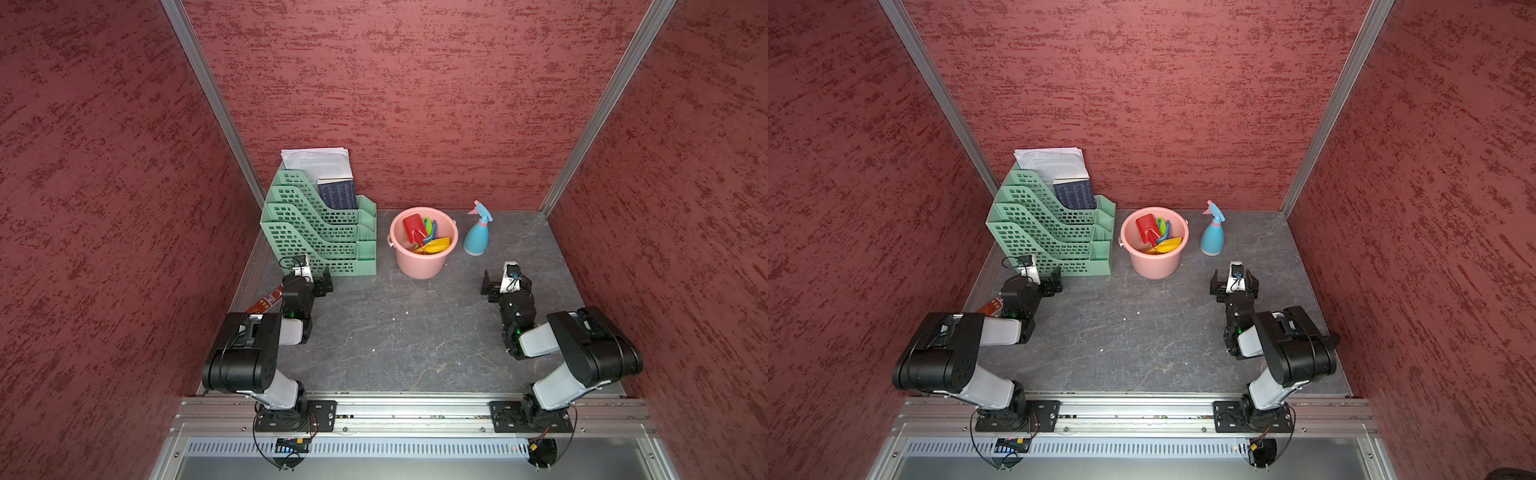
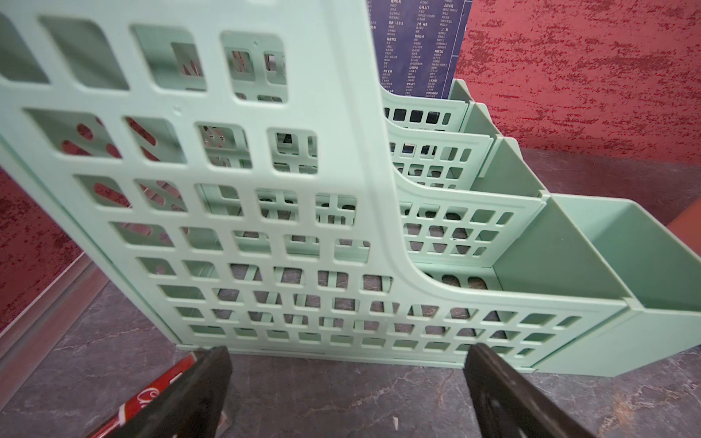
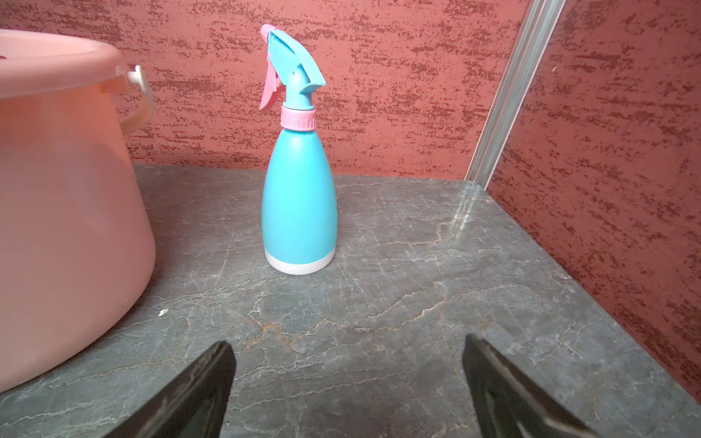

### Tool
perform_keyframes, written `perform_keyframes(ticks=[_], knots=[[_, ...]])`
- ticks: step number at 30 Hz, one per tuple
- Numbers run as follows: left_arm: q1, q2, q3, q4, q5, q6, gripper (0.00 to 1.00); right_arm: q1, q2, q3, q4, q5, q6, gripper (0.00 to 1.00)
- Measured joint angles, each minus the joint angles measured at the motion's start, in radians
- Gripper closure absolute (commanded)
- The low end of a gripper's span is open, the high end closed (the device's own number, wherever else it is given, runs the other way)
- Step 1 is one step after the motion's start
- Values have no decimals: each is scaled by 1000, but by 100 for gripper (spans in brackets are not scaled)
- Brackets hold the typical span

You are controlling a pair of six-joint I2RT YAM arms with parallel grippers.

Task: Organize the gardening tools
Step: Reset both arms

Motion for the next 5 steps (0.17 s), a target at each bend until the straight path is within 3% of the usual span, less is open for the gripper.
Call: perform_keyframes(ticks=[5], knots=[[0,0,0,0,0,0,0,0,-6,13,-28,1,0,2]])
